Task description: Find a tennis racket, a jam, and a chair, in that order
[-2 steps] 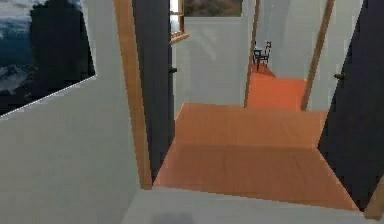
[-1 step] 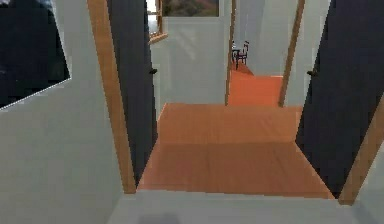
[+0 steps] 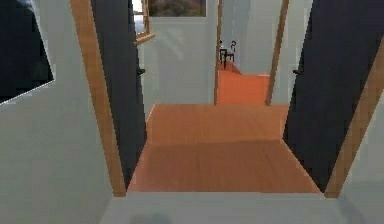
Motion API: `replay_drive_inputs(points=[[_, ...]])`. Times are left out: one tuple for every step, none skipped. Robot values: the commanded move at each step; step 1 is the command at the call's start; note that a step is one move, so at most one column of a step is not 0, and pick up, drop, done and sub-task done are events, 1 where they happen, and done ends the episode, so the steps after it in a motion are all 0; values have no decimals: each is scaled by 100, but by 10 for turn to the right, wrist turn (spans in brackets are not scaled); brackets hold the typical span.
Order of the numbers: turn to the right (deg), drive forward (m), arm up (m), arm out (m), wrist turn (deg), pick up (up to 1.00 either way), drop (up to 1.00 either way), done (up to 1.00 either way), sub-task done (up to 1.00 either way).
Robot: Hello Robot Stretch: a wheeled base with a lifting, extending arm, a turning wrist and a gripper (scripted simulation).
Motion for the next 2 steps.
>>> replay_drive_inputs(points=[[0, 50, 0, 0, 0, 0, 0, 0, 0], [180, 0, 0, 0, 0, 0, 0, 0, 0]])
